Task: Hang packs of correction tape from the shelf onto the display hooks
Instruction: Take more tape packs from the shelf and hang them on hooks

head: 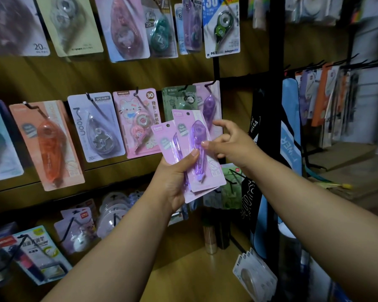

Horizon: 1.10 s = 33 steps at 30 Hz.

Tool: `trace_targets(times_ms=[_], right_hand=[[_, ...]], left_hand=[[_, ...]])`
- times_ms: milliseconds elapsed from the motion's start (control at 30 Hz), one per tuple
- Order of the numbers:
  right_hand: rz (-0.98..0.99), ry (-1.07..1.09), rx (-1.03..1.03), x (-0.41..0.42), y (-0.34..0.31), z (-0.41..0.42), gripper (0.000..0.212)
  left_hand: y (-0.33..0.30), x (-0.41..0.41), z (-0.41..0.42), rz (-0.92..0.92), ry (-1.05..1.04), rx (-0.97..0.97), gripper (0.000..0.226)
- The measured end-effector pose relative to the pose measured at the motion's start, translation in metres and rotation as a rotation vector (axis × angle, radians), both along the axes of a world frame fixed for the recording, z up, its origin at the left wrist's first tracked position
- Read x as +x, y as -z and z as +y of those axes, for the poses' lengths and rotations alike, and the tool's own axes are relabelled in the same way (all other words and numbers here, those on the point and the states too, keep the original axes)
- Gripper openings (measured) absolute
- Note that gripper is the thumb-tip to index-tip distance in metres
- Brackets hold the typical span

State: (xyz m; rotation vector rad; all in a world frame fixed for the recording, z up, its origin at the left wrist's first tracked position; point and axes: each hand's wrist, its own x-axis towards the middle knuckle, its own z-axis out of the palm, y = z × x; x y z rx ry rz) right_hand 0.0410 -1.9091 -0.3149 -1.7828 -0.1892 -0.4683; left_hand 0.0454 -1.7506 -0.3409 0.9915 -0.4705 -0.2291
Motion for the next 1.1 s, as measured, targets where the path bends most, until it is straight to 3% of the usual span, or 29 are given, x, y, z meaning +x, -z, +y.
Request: trace_targets(times_ms=[200, 433, 933, 1100], right_hand=[[-0.103, -0.065, 0.234, -0.005, -0.007, -0.004, 0.045], [-0.263, 0.126, 0.352, 0.007, -0.029, -0.017, 0.04], [-0.212, 0.212, 0.327, 0.039, -0.044, -0.023, 0.045], [-0.164, 0.346, 0.055, 0.054, -0.044, -0.024, 0.06]], left_hand=[[-0.005, 0.0, -0.007, 0.03, -0.052, 0.035, 0.036], [-0.014, 0.0, -0.007, 0.048, -0.098, 0.074, 0.031], [-0.01, 0.002, -0.005, 0.079, -0.049, 0.064, 0.039], [-0.011, 0.005, -0.006, 0.12, -0.017, 0.049, 0.035]])
